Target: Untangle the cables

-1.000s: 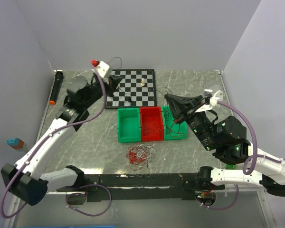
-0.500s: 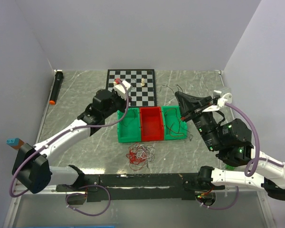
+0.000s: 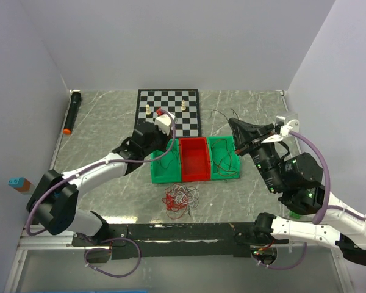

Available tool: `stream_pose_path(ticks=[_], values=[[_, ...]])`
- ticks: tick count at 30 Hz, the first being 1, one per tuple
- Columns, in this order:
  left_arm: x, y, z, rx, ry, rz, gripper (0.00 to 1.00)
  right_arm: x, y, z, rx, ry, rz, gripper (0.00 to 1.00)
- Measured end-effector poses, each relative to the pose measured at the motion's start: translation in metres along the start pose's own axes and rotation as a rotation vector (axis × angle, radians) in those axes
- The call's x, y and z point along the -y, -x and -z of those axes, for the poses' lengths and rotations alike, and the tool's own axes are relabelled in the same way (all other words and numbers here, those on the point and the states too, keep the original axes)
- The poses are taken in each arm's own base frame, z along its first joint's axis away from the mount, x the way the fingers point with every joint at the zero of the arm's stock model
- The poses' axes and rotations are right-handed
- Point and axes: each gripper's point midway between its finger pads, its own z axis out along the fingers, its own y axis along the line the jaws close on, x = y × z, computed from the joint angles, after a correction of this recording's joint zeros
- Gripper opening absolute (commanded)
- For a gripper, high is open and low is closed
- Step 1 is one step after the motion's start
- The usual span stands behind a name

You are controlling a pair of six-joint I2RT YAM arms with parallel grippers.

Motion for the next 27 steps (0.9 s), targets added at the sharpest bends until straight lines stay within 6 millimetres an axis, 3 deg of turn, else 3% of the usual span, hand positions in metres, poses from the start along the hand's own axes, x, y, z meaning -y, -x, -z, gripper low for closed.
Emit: stream_pose_path(ticks=[8, 11, 14, 18, 24, 27], values=[[0.001, -0.043, -0.003, -0.096, 0.01, 0.031, 0.03, 0.011, -0.014, -0.004, -0.023, -0.015, 0.011, 0.0], [0.003, -0.062, -0.004, -0.141, 0.006, 0.029, 0.22, 0.014, -0.02, -0.006, -0.034, -0.019, 0.004, 0.0], [0.004, -0.074, -0.003, -0.171, 0.004, 0.028, 0.23, 0.016, -0.026, -0.008, -0.046, -0.016, -0.003, 0.0], [0.002, -0.081, -0.001, -0.182, 0.019, 0.025, 0.25, 0.014, -0.027, -0.008, -0.051, -0.004, -0.015, 0.0], [-0.001, -0.079, -0.002, -0.175, 0.035, 0.014, 0.56, 0.013, -0.028, -0.009, -0.052, 0.006, -0.029, 0.0], [-0.002, -0.078, -0.001, -0.175, 0.033, 0.001, 0.63, 0.013, -0.028, -0.009, -0.053, 0.009, -0.033, 0.0]])
